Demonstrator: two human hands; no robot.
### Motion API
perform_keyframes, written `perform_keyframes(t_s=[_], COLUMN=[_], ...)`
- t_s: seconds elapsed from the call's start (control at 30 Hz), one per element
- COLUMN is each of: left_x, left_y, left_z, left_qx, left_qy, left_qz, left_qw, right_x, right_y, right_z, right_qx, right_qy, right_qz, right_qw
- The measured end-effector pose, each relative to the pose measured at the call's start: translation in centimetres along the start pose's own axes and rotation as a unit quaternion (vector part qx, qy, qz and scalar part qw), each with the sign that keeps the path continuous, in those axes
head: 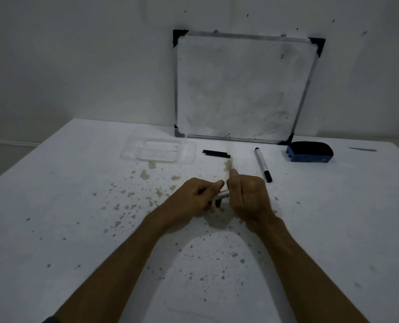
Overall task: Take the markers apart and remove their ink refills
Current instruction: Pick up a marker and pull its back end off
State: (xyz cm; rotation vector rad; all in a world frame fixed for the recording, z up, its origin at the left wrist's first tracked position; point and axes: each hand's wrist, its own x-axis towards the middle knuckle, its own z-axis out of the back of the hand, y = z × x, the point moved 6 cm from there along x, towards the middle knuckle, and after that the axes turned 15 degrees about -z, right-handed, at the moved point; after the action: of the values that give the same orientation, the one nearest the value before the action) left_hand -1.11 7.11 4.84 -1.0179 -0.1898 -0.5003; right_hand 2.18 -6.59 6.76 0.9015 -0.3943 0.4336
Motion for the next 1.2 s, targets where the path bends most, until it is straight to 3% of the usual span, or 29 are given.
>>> perform_keyframes(t_s=[0.03,0.1,0.13,0.27,0.37,0.5,0.53,0.57,0.63,0.73,0.8,0.87,0.97,1.07,1.1,1.2], left_x=[-0.2,-0.7,-0.8,-0.3,0.2,1.2,1.2,1.0,0.3,-0.3,0.1,0.5,0.6,0.7,0.4,-1.2], left_y=[-0.2,-0.5,-0.5,-0.5,0.7,2.7,2.6,2.3,1.5,0.1,-0.4,-0.6,0.1,2.0,2.8,4.1], left_z=[0.4,0.8,0.8,0.9,0.1,0.4,0.4,0.3,0.4,0.1,0.4,1.1,0.6,1.3,2.5,6.4], left_qx=[0.108,0.333,0.383,0.391,0.338,0.107,0.062,0.054,0.159,0.395,0.471,0.497,0.483,0.388,0.353,0.323], left_qy=[-0.046,-0.105,-0.122,-0.162,-0.107,0.007,0.016,0.007,-0.06,-0.137,-0.158,-0.175,-0.172,-0.149,-0.159,-0.226], left_qz=[-0.041,-0.105,-0.115,-0.091,-0.005,0.112,0.116,0.111,0.079,-0.047,-0.097,-0.12,-0.119,-0.046,0.003,0.097], left_qw=[0.992,0.931,0.908,0.901,0.935,0.988,0.991,0.992,0.982,0.907,0.862,0.842,0.85,0.908,0.922,0.914], right_x=[0.1,-0.3,-0.5,-0.1,-0.5,-0.5,-0.5,-0.3,0.0,-0.5,-0.2,0.2,-0.1,-0.6,-0.3,0.2], right_y=[-0.4,-2.0,-2.5,-3.0,-2.5,0.5,0.6,0.6,0.0,-1.8,-2.2,-2.6,-2.2,-1.2,-1.3,-3.5], right_z=[-0.3,-1.6,-2.0,-2.4,-1.6,-0.3,-0.2,-0.3,-0.9,-1.9,-1.8,-1.5,-1.8,-1.4,-0.2,5.5], right_qx=[0.0,-0.054,-0.091,-0.089,-0.08,-0.084,-0.049,-0.025,-0.013,-0.016,-0.028,-0.037,-0.02,-0.003,0.024,0.132], right_qy=[0.01,0.072,0.084,0.083,0.062,-0.008,-0.013,-0.01,0.015,0.064,0.065,0.064,0.04,0.013,-0.007,-0.123], right_qz=[-0.065,-0.242,-0.296,-0.389,-0.342,-0.043,-0.014,-0.014,-0.108,-0.278,-0.327,-0.34,-0.283,-0.201,-0.202,-0.254], right_qw=[0.998,0.966,0.947,0.913,0.934,0.996,0.999,1.0,0.994,0.958,0.942,0.937,0.958,0.979,0.979,0.95])
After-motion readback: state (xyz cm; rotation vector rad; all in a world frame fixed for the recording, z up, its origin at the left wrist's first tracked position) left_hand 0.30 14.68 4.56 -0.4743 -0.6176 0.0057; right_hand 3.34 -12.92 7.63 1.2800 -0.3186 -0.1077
